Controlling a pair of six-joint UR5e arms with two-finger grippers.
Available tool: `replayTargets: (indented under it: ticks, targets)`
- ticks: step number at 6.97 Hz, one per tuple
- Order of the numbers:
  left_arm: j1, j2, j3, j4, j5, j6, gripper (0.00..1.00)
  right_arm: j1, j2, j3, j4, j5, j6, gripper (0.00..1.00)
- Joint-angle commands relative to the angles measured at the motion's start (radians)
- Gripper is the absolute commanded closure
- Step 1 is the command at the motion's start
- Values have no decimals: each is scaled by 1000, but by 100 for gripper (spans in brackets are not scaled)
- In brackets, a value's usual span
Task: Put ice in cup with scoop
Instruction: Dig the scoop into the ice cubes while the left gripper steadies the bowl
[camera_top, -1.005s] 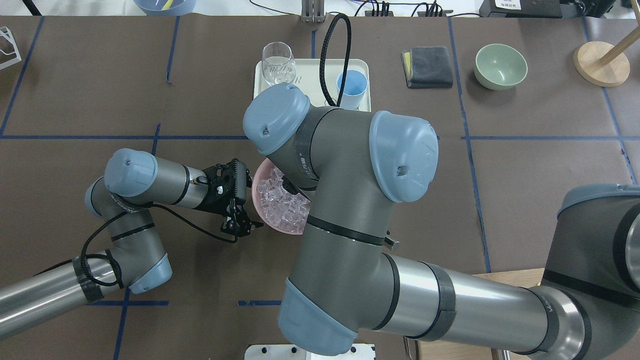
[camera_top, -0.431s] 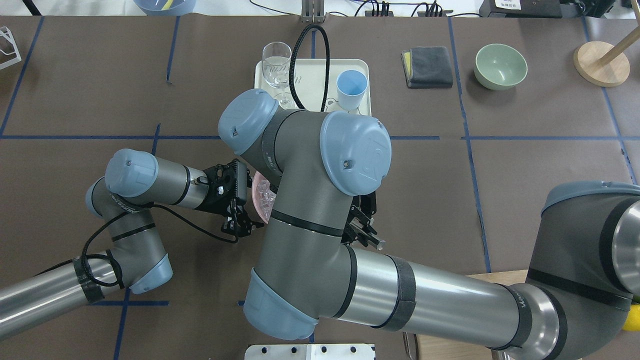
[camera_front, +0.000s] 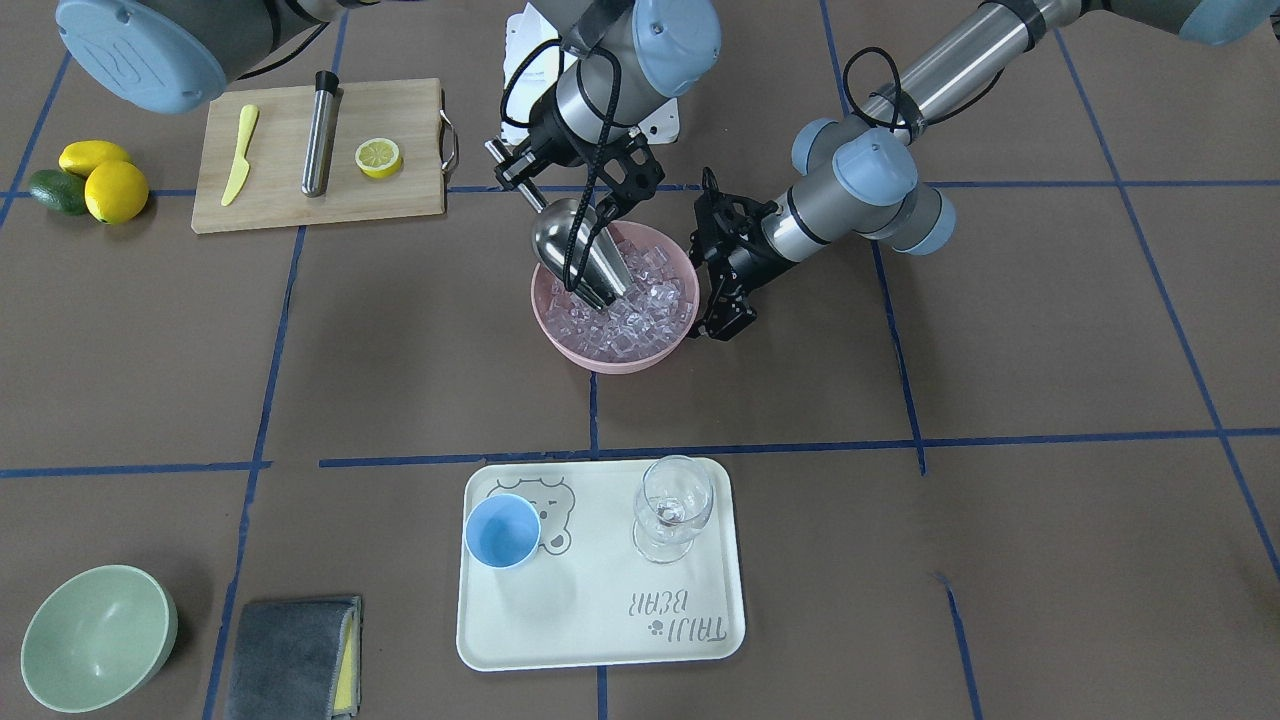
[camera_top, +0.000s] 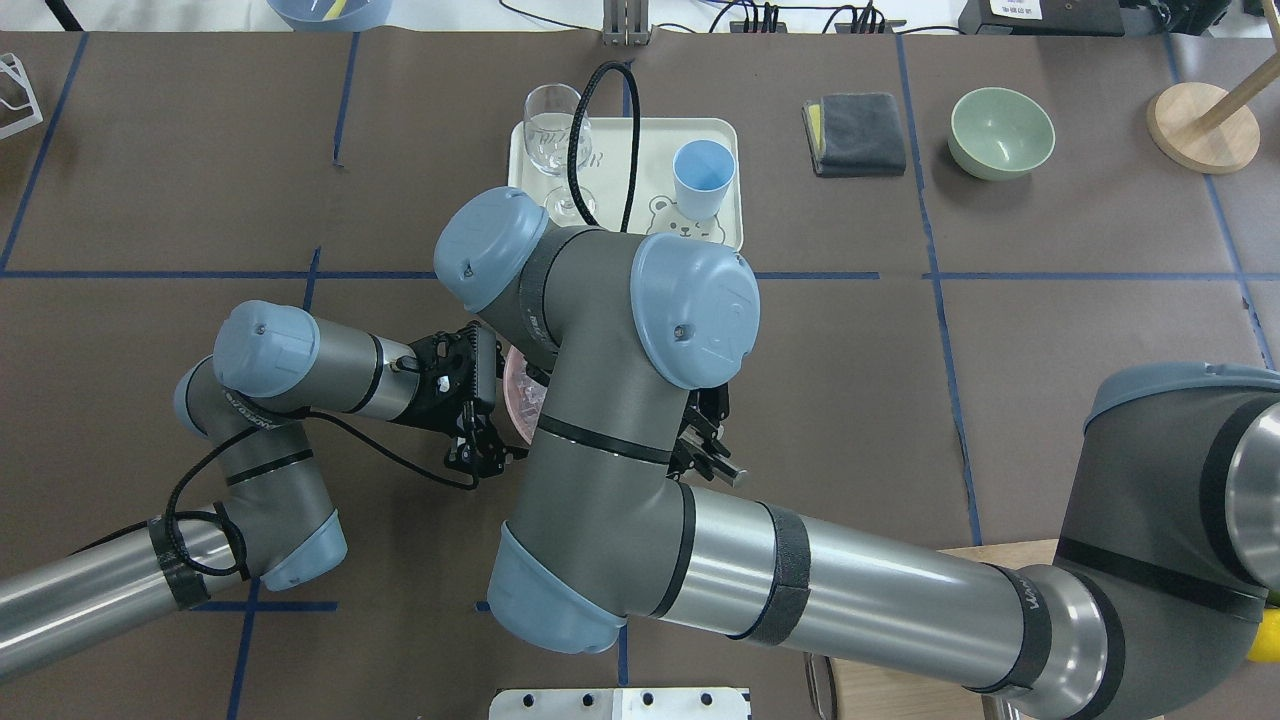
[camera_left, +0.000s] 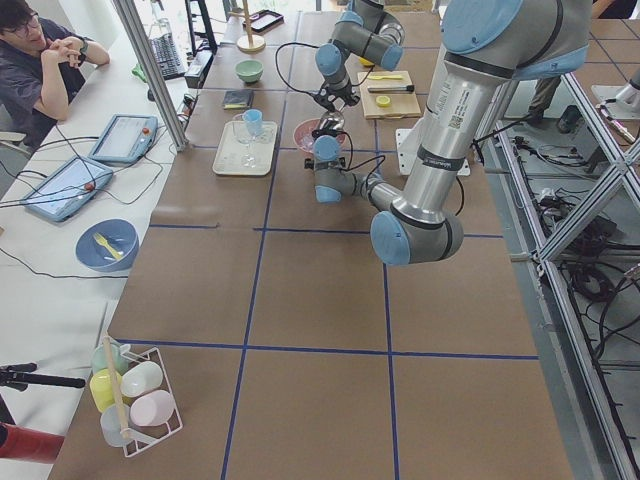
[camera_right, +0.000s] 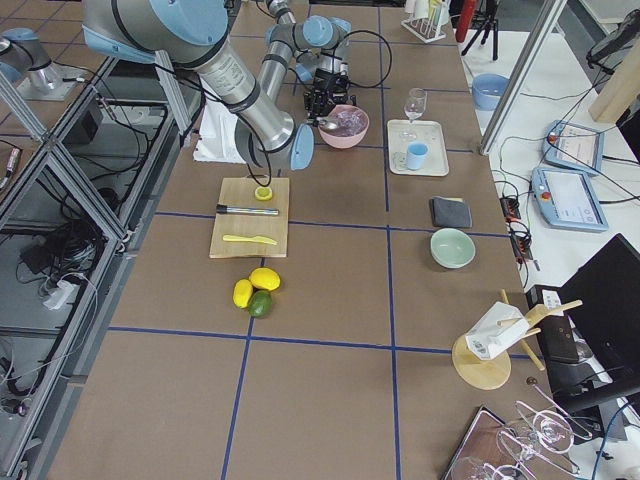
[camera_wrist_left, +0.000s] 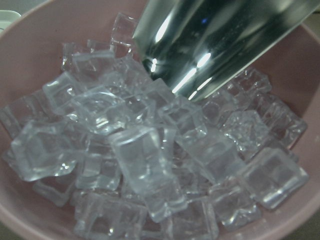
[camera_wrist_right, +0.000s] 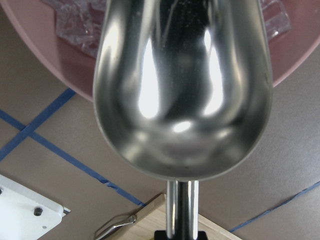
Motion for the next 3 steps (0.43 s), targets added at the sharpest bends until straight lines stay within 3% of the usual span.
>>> replayTargets:
  ticks: [1, 3]
  targets:
    - [1, -2, 0, 0, 0, -2, 0, 0, -38, -2, 103, -4, 11, 100]
    - [1, -2, 0, 0, 0, -5, 0, -3, -80, 4, 177, -39, 17, 100]
